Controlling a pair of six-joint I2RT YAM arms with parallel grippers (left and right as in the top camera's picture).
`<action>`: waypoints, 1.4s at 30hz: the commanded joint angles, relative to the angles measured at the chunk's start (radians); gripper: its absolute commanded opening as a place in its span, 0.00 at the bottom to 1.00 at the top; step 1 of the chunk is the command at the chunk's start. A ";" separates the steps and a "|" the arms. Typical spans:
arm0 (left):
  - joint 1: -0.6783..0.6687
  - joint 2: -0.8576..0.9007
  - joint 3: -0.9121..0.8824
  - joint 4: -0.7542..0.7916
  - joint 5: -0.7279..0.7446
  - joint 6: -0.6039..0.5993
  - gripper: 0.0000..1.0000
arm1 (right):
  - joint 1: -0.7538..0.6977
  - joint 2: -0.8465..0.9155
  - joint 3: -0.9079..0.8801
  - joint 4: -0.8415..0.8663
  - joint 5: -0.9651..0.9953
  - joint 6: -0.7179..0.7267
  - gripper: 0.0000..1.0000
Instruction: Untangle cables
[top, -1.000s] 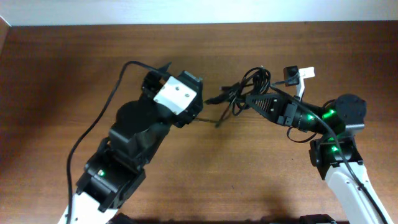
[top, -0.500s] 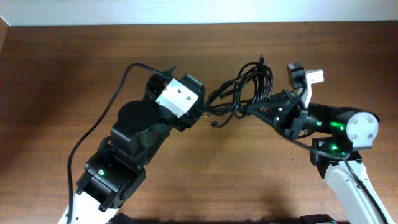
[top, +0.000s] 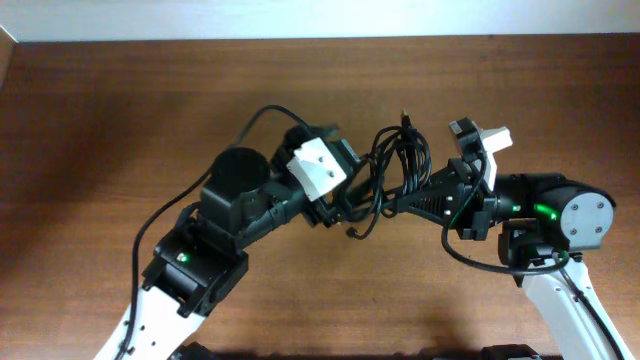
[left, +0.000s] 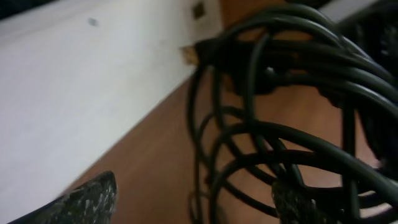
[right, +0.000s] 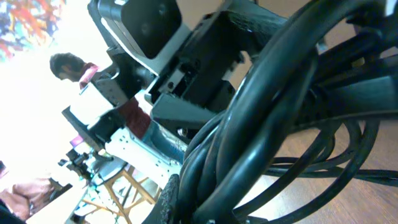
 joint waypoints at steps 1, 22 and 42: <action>0.004 0.031 0.003 -0.031 0.092 -0.013 0.89 | -0.003 -0.008 0.013 0.013 -0.014 -0.011 0.04; 0.003 0.074 0.003 0.073 0.119 -0.014 0.99 | -0.002 -0.008 0.013 0.047 -0.014 -0.011 0.04; 0.003 0.162 0.003 0.140 0.116 -0.002 0.00 | -0.002 -0.008 0.013 0.046 -0.014 -0.010 0.04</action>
